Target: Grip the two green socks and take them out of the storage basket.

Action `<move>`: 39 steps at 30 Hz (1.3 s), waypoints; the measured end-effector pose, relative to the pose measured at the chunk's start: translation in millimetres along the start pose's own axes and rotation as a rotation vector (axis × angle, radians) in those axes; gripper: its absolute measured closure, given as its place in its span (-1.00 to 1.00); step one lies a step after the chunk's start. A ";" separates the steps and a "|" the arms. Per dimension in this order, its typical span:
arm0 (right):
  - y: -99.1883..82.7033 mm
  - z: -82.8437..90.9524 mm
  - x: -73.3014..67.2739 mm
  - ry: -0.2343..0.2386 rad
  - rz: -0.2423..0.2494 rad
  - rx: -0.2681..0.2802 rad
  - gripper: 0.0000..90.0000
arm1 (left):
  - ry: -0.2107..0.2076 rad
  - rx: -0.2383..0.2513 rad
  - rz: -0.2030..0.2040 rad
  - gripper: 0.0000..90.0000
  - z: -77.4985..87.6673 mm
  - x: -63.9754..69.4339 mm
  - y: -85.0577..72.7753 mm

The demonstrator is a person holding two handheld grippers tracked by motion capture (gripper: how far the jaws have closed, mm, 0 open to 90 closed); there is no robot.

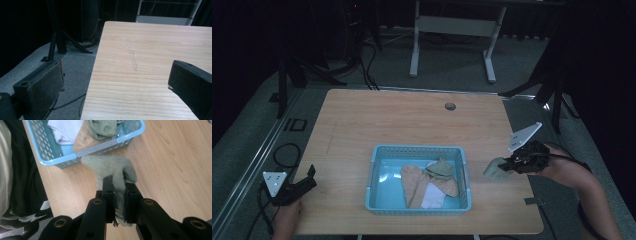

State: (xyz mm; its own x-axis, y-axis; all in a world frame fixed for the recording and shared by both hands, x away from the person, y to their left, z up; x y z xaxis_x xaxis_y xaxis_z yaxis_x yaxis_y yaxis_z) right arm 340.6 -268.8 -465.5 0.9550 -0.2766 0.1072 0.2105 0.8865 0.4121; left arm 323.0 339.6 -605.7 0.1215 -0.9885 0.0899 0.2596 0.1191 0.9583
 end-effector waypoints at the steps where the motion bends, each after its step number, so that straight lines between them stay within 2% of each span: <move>1: -3.8 -5.5 -3.8 0.010 -0.003 -0.004 0.83 | 0.000 0.001 0.002 -0.99 -0.1 0.1 0.1; 9: -18.6 -40.3 -17.8 0.081 -0.010 -0.039 0.83 | -0.001 -0.002 0.002 -0.99 0.0 -0.2 -0.1; 10: -18.6 -40.3 -17.8 0.081 -0.010 -0.039 0.83 | -0.001 -0.002 0.002 -0.99 0.0 -0.2 -0.1; 11: -21.1 -44.9 -19.3 0.083 -0.010 -0.048 0.83 | -0.001 -0.001 0.001 -0.99 0.1 -0.1 -0.1; 12: -25.0 -54.5 -24.4 0.106 -0.012 -0.054 0.83 | -0.001 0.001 0.002 -0.99 0.1 -0.1 0.0; 16: -31.4 -72.0 -32.6 0.140 -0.021 -0.057 0.83 | -0.001 0.000 0.001 -0.99 0.1 -0.1 0.0; 21: -39.8 -96.3 -38.4 0.176 -0.033 -0.066 0.83 | -0.002 -0.001 0.002 -0.99 0.1 -0.1 -0.1; 23: -41.6 -101.1 -38.8 0.180 -0.036 -0.071 0.83 | -0.001 0.000 0.002 -0.99 0.1 -0.2 0.0; 26: -46.0 -115.8 -40.8 0.210 -0.058 -0.079 0.83 | -0.001 -0.002 0.002 -0.99 0.0 -0.2 -0.1; 34: -51.9 -136.5 -36.9 0.207 -0.071 -0.100 0.83 | -0.002 -0.004 0.000 -0.99 0.0 -0.1 -0.3; 37: -52.4 -140.8 -36.1 0.210 -0.072 -0.104 0.82 | -0.001 -0.003 -0.001 -0.99 0.0 -0.1 -0.2; 39: -51.2 -139.0 -34.0 0.200 -0.067 -0.105 0.73 | -0.001 -0.003 0.000 -0.99 0.1 -0.1 -0.3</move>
State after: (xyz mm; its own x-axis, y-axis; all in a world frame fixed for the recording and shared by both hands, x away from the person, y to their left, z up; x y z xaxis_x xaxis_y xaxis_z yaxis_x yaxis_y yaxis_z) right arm 326.4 -253.1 -616.0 0.9583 -0.2667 -0.1030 0.2857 0.9050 0.3152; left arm 322.9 339.7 -606.0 0.1204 -0.9886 0.0901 0.2627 0.1192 0.9575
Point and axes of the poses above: each handheld gripper's, and its own axes: z roughly backward along the jaws, y roughly out of its top, x roughly to its right, the point moved 10 cm from there along -z, roughly forward along the jaws, and after that the axes turned 3 degrees about z, right-handed, at the moved point
